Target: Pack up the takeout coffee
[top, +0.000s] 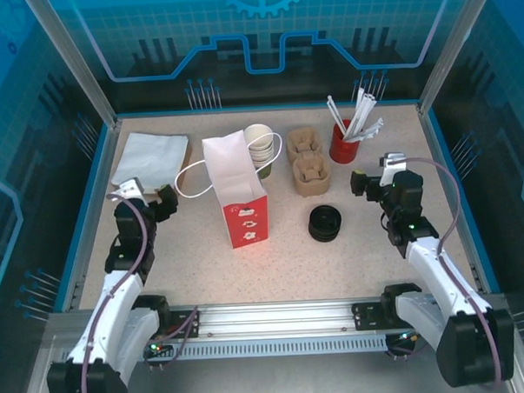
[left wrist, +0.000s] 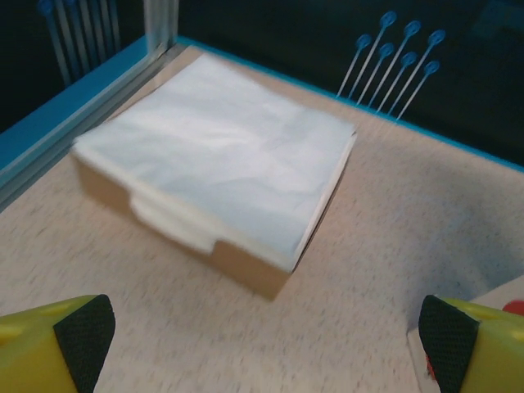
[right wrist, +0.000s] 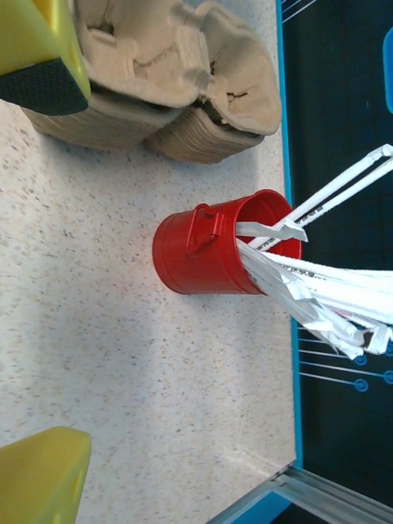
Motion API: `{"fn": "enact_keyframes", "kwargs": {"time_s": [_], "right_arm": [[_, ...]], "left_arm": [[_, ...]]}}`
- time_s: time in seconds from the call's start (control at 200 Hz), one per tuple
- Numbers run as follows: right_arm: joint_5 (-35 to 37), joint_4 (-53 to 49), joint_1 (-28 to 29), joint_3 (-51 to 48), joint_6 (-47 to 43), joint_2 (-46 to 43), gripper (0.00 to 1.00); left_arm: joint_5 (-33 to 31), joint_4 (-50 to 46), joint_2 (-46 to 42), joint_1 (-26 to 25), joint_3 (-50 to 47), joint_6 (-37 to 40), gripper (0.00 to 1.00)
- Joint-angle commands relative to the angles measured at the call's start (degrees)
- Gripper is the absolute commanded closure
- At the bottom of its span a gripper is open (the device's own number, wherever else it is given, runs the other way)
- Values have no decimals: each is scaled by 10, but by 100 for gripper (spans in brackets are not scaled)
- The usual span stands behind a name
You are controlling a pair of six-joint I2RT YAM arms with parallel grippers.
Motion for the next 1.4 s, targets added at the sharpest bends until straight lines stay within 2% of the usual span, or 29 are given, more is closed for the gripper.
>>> {"fn": "enact_keyframes", "kwargs": {"time_s": [0.0, 0.1, 0.235, 0.3, 0.36, 0.415, 0.51, 0.62, 0.74, 0.87, 1.026, 1.121, 1.251, 1.396], "right_arm": [[-21, -194, 5, 71, 77, -35, 0], [-41, -265, 7, 117, 127, -37, 0], [-68, -301, 10, 148, 163, -29, 0], [-73, -304, 13, 155, 175, -25, 0], [-75, -304, 15, 161, 184, -20, 0], [-75, -301, 17, 165, 191, -16, 0], [-75, -299, 22, 170, 198, -5, 0], [-70, -305, 28, 175, 202, 8, 0], [-64, -311, 34, 175, 204, 17, 0], [-59, -312, 36, 173, 209, 21, 0], [-54, -310, 38, 171, 216, 22, 0], [-51, -310, 38, 169, 218, 22, 0], [-47, -313, 39, 166, 221, 22, 0], [-44, -315, 39, 166, 222, 21, 0]], "left_arm": [[-35, -258, -24, 11, 113, -60, 1], [-27, -370, -2, 16, 215, -71, 1], [4, -467, 63, 16, 364, -88, 1], [50, -511, 119, 15, 453, -82, 3], [96, -558, 181, 13, 538, -72, 9], [130, -595, 236, 1, 608, -67, 12], [142, -632, 309, -52, 694, -65, 14], [153, -635, 367, -106, 747, -77, 13], [159, -629, 422, -139, 778, -85, 11], [158, -636, 475, -160, 807, -82, 12], [128, -650, 527, -174, 831, -69, 16], [119, -653, 553, -178, 842, -59, 25], [103, -661, 580, -178, 858, -43, 47], [88, -673, 599, -178, 881, -26, 66]]}}
